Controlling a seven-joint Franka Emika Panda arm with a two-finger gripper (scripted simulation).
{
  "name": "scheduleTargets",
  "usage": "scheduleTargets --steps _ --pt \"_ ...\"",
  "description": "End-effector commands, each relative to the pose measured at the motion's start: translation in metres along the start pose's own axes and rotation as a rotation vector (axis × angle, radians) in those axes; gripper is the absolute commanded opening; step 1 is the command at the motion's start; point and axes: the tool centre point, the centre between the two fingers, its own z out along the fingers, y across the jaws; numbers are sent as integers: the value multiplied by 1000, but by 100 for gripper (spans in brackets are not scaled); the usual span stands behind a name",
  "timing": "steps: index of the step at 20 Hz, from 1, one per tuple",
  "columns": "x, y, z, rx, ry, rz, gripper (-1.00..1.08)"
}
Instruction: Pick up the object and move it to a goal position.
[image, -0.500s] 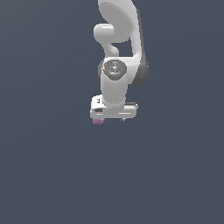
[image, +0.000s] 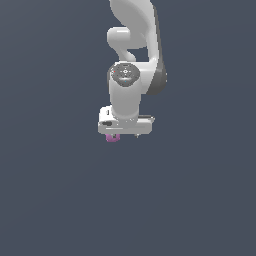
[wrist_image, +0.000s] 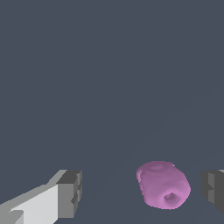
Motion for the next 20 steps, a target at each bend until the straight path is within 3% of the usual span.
scheduleTargets --steps 1,11,20 --pt "0 5 -3 -3 3 3 100" --pt "-1 5 -1 -1 4 35 100" --pt "-9 11 8 7 9 180 100"
